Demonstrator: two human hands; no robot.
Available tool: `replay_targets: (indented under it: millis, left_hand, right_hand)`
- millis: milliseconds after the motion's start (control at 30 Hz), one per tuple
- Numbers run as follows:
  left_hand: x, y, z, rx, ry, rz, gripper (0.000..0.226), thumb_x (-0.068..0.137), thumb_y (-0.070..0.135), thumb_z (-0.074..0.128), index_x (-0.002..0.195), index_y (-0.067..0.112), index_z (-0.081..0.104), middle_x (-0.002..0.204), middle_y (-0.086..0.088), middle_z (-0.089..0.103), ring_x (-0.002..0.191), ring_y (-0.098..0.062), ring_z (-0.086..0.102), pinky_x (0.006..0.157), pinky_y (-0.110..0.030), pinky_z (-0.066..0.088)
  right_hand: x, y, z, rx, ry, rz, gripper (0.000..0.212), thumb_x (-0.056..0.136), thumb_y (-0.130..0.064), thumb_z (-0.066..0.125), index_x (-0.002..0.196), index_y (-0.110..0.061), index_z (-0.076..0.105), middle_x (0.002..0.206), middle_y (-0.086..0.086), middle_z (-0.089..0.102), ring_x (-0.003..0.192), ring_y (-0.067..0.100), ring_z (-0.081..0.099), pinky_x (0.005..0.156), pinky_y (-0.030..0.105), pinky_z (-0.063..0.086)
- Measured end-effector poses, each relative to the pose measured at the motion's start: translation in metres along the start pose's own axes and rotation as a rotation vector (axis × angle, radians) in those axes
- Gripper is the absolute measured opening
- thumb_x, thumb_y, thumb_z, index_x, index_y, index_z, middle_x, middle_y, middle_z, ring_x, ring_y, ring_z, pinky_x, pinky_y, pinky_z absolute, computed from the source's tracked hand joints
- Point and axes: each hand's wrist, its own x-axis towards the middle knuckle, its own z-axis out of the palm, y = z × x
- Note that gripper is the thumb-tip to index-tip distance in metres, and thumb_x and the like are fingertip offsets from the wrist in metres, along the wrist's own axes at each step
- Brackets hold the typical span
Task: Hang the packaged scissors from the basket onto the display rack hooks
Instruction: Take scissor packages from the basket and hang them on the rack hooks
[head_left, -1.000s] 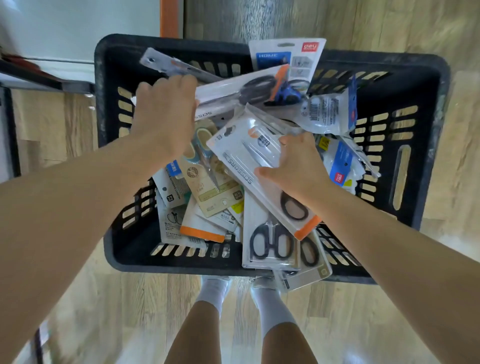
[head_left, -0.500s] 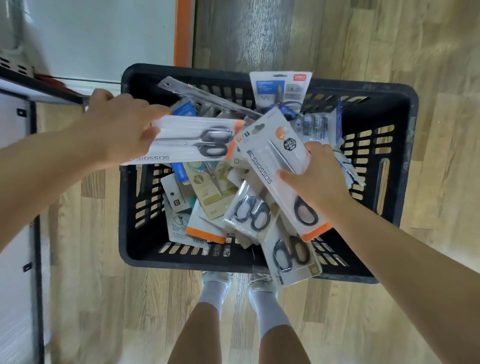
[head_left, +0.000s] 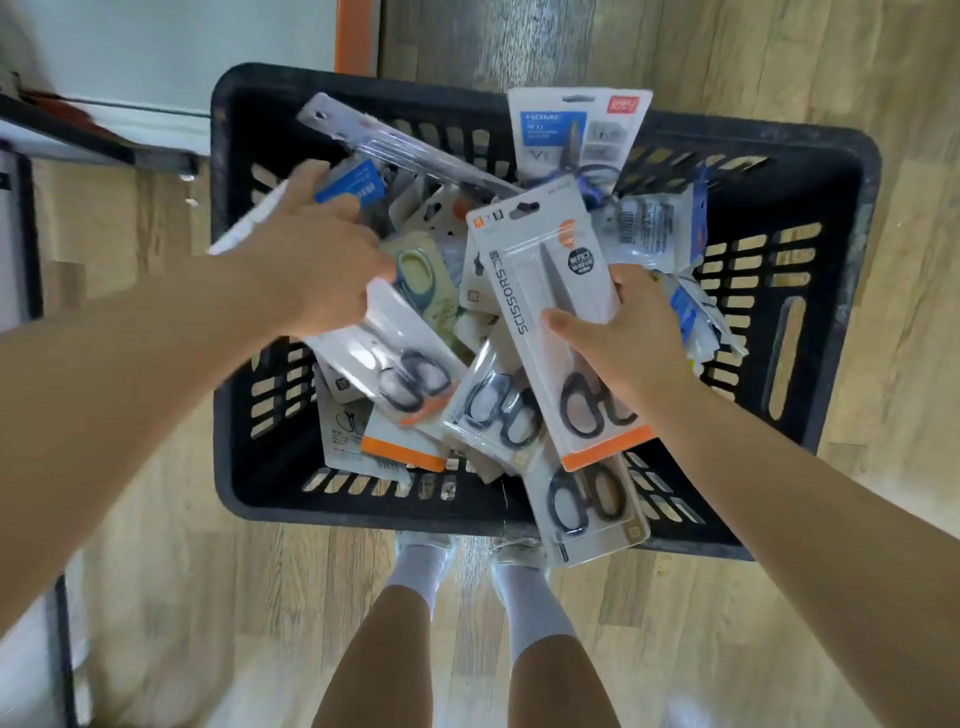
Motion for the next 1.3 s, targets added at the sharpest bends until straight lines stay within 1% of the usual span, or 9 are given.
replay_targets:
  millis: [133, 267, 400, 533, 600, 800, 967, 1167, 1300]
  left_hand:
    - [0.017, 0.027, 0.021, 0.014, 0.057, -0.027, 0.047, 0.093, 0.025, 0.049, 0.139, 0.023, 0.037, 0.142, -0.008, 0.035, 0.139, -0.028, 0.019, 0.114, -0.055, 0.003]
    - [0.007, 0.046, 0.043, -0.33, 0.175, -0.116, 0.073, 0.09, 0.024, 0.059, 0.148, 0.011, 0.018, 0.156, -0.017, 0.002, 0.143, -0.033, 0.008, 0.113, -0.045, 0.02]
    - [-0.008, 0.067, 0.056, -0.937, 0.303, -0.616, 0.066, 0.085, 0.025, 0.067, 0.139, 0.007, 0.033, 0.144, -0.017, 0.024, 0.128, -0.032, 0.034, 0.103, -0.042, 0.039]
    - [0.0, 0.068, 0.074, -1.51, 0.13, -1.049, 0.073, 0.082, 0.032, 0.071, 0.137, 0.003, 0.032, 0.137, -0.016, 0.036, 0.121, -0.032, 0.046, 0.098, -0.046, 0.043]
    - [0.003, 0.067, 0.079, -1.767, 0.132, -1.116, 0.064, 0.084, 0.029, 0.069, 0.132, 0.004, 0.037, 0.13, -0.013, 0.051, 0.118, -0.03, 0.052, 0.097, -0.046, 0.045]
    - [0.013, 0.069, 0.084, -2.053, 0.084, -1.189, 0.046, 0.085, 0.025, 0.068, 0.124, 0.007, 0.053, 0.117, -0.009, 0.063, 0.104, -0.029, 0.062, 0.092, -0.044, 0.051]
    - [0.008, 0.071, 0.089, -2.412, 0.098, -1.206, 0.031, 0.084, 0.014, 0.071, 0.112, 0.007, 0.063, 0.106, -0.012, 0.069, 0.09, -0.025, 0.067, 0.086, -0.041, 0.055]
    - [0.004, 0.07, 0.093, -2.362, 0.048, -1.248, 0.02, 0.083, 0.023, 0.072, 0.094, 0.01, 0.062, 0.099, -0.011, 0.068, 0.088, -0.025, 0.066, 0.087, -0.042, 0.054]
    - [-0.007, 0.073, 0.09, -2.204, 0.136, -1.21, 0.008, 0.092, 0.023, 0.061, 0.095, 0.016, 0.061, 0.104, -0.009, 0.067, 0.092, -0.025, 0.064, 0.087, -0.039, 0.053]
  right_hand:
    - [0.005, -0.003, 0.005, 0.071, -0.004, 0.034, 0.047, 0.079, -0.028, 0.074, 0.112, -0.013, 0.045, 0.094, -0.009, 0.053, 0.084, 0.006, 0.052, 0.058, 0.009, 0.04]
    - [0.008, -0.003, 0.009, 0.092, -0.006, 0.045, 0.054, 0.08, -0.026, 0.074, 0.12, -0.01, 0.042, 0.082, -0.019, 0.045, 0.074, -0.003, 0.047, 0.056, 0.006, 0.04]
    - [0.006, -0.005, 0.01, 0.098, -0.027, 0.049, 0.056, 0.08, -0.026, 0.073, 0.123, -0.011, 0.04, 0.082, -0.02, 0.045, 0.073, -0.007, 0.046, 0.053, 0.002, 0.038]
    - [0.006, -0.015, 0.013, 0.111, -0.046, 0.049, 0.06, 0.08, -0.026, 0.073, 0.127, -0.011, 0.039, 0.098, -0.01, 0.052, 0.094, 0.009, 0.052, 0.071, 0.018, 0.042]
    - [0.008, -0.019, 0.017, 0.111, -0.057, 0.051, 0.059, 0.08, -0.027, 0.073, 0.126, -0.012, 0.039, 0.095, -0.012, 0.052, 0.096, 0.011, 0.053, 0.077, 0.023, 0.042]
    - [0.015, -0.026, 0.03, 0.108, -0.104, 0.054, 0.057, 0.08, -0.028, 0.073, 0.124, -0.015, 0.04, 0.087, -0.018, 0.047, 0.081, 0.002, 0.049, 0.059, 0.009, 0.036]
    - [0.018, -0.029, 0.038, 0.087, -0.097, 0.07, 0.054, 0.082, -0.028, 0.072, 0.125, -0.015, 0.043, 0.095, -0.012, 0.051, 0.092, 0.01, 0.053, 0.078, 0.024, 0.042]
    - [0.017, -0.034, 0.043, 0.055, -0.09, 0.097, 0.015, 0.092, -0.028, 0.057, 0.104, -0.018, 0.056, 0.089, -0.007, 0.058, 0.086, 0.014, 0.057, 0.067, 0.022, 0.044]
    - [0.012, -0.038, 0.043, 0.073, -0.079, 0.121, 0.011, 0.095, -0.023, 0.049, 0.092, -0.017, 0.058, 0.086, 0.001, 0.06, 0.087, 0.022, 0.059, 0.08, 0.034, 0.049]
